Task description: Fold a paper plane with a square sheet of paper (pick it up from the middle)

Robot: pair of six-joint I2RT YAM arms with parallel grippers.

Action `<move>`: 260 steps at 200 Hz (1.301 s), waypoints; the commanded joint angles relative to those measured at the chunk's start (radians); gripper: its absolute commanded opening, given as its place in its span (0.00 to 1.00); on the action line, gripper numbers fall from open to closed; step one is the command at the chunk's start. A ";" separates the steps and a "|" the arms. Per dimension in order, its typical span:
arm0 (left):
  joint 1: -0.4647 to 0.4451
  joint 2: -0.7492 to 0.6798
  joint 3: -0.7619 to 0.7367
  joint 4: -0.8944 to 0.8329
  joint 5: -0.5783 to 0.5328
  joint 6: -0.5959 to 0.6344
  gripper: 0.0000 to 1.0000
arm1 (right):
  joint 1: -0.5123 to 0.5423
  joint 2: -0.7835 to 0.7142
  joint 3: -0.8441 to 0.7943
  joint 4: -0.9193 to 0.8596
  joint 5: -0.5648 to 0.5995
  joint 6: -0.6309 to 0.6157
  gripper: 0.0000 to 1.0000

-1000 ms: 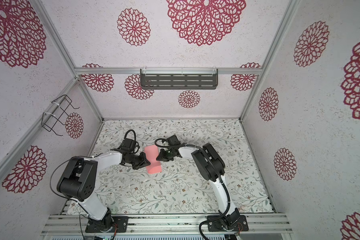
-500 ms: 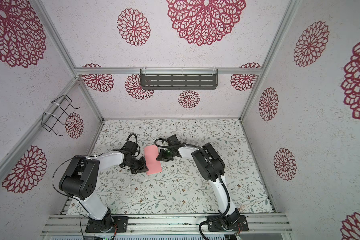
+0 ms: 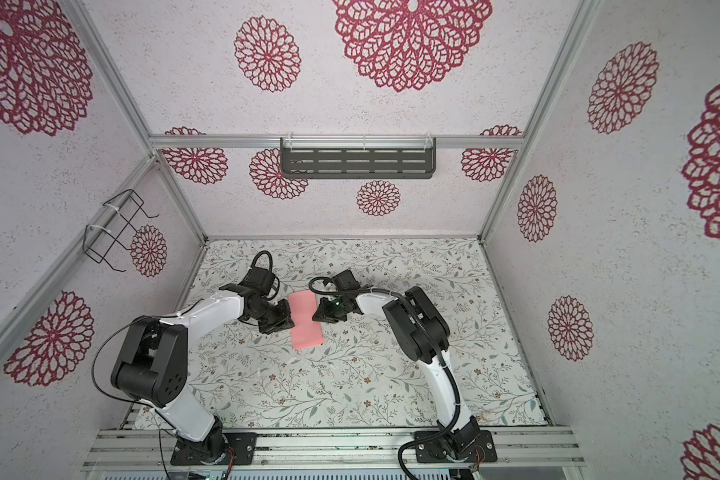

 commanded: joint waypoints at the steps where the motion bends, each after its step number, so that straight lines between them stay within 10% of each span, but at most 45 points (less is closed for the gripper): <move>1: -0.009 0.077 0.012 0.022 -0.004 -0.009 0.09 | -0.010 0.102 -0.060 -0.220 0.199 -0.024 0.15; 108: -0.014 0.090 -0.061 -0.169 -0.181 0.109 0.10 | -0.011 0.104 -0.055 -0.221 0.199 -0.020 0.15; 170: -0.046 0.008 -0.044 0.000 0.060 0.018 0.09 | -0.013 0.103 -0.057 -0.219 0.202 -0.016 0.15; 260: -0.083 0.105 -0.040 -0.187 -0.155 0.089 0.07 | -0.013 0.105 -0.059 -0.223 0.201 -0.023 0.15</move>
